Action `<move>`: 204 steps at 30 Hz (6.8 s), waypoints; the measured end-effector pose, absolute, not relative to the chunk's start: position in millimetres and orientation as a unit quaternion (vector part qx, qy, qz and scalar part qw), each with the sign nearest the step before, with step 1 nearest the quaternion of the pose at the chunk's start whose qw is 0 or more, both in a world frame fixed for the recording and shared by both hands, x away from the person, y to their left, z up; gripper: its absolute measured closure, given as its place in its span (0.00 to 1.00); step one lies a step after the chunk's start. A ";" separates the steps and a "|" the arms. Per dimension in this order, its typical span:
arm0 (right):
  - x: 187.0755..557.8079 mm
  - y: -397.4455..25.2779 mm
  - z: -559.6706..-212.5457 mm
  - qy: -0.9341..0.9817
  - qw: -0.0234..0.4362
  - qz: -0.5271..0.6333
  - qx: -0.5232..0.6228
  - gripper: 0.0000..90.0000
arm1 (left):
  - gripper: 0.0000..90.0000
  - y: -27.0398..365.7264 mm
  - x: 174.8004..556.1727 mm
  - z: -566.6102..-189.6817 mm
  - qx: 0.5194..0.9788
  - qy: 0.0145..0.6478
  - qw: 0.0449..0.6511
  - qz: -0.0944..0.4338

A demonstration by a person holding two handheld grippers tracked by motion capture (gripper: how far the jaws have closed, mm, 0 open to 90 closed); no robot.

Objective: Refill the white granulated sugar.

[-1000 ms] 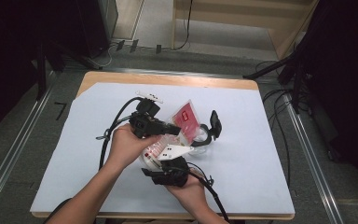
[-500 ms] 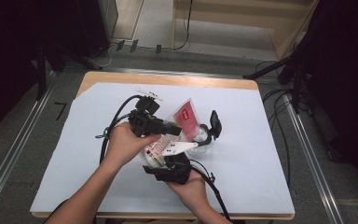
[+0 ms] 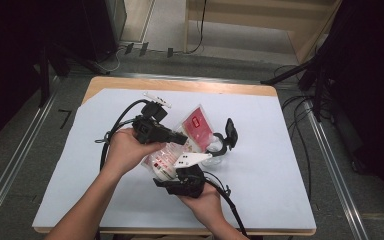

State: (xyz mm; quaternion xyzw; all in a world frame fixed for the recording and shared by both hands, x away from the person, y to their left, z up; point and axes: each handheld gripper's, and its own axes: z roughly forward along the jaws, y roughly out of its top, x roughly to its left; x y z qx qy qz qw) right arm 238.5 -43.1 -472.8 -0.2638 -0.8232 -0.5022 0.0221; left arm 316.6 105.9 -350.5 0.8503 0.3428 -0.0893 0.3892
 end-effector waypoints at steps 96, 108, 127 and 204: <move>248.6 -35.2 -453.1 -0.811 0.035 -0.524 -0.257 0.66 | 0.92 78.5 330.6 -336.1 0.827 0.385 0.402 -0.084; 247.1 -37.2 -453.6 -0.804 0.041 -0.533 -0.262 0.70 | 0.83 79.8 331.1 -332.9 0.831 0.376 0.400 -0.089; 248.5 -41.2 -453.1 -0.793 0.049 -0.544 -0.270 0.70 | 0.85 91.5 326.1 -320.4 0.836 0.381 0.387 -0.079; 242.7 -38.8 -448.6 -0.805 0.030 -0.534 -0.255 0.70 | 0.98 81.5 315.8 -320.7 0.841 0.365 0.397 -0.041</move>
